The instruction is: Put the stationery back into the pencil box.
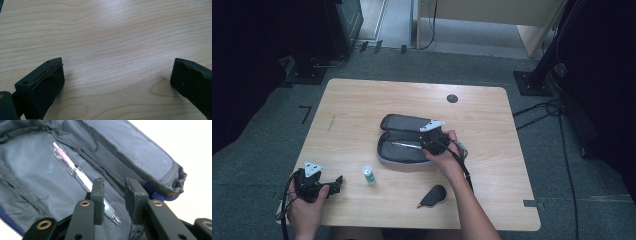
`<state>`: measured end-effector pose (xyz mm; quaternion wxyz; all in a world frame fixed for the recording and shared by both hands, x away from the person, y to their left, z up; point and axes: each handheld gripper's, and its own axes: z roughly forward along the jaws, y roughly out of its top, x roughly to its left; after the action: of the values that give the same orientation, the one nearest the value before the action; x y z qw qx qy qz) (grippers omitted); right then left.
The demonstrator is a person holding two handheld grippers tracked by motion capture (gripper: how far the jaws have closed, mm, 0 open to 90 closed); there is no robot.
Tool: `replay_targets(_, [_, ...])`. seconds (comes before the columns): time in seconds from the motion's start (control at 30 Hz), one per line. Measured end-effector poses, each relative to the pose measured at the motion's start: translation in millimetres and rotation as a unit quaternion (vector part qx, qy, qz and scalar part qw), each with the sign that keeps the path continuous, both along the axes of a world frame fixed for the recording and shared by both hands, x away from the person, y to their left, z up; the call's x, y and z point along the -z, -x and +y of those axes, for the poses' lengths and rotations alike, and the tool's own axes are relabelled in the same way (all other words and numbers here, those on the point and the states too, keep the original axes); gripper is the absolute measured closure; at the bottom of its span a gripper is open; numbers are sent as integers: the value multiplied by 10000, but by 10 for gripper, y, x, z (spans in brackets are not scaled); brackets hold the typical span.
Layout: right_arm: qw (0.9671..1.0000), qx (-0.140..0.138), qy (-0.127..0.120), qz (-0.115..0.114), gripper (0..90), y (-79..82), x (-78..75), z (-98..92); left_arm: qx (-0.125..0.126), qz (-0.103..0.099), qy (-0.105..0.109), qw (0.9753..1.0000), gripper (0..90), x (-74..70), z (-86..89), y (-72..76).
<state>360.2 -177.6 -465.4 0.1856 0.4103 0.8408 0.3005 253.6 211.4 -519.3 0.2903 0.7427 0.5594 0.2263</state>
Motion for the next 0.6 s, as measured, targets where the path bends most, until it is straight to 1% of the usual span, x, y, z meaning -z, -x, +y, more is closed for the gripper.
replay_targets(0.1, [9998,-151,40,83,711,15,19,15,-1,1,0,10000,0,0,0,0])
replay_targets(0.13, [9998,-148,29,95,706,23,29,23,0,0,0,10000,0,0,0,0])
replay_targets(0.2, [9998,-120,-107,97,690,49,23,34,0,0,0,10000,0,0,0,0])
replay_targets(0.27, [9995,-101,-305,40,664,87,-8,54,4,-1,3,10000,0,0,0,0])
replay_targets(0.3, [9992,-146,-365,-33,646,103,-28,61,41,1,3,10000,0,0,-2,0])
replay_targets(0.37, [9988,-130,-469,-91,582,152,-72,78,60,-6,7,10000,0,1,-5,1])
replay_targets(0.43, [9983,-67,-565,-155,543,193,-109,80,60,-6,6,10000,0,1,-5,1])
replay_targets(0.53, [9974,-78,-697,-154,459,249,-155,78,60,-6,8,10000,0,1,-5,0])
replay_targets(0.57, [9971,-95,-738,-186,422,271,-166,84,60,-6,6,10000,0,1,-5,0])
replay_targets(0.6, [9967,-89,-772,-217,410,294,-175,90,62,-1,6,10000,0,0,-5,1])
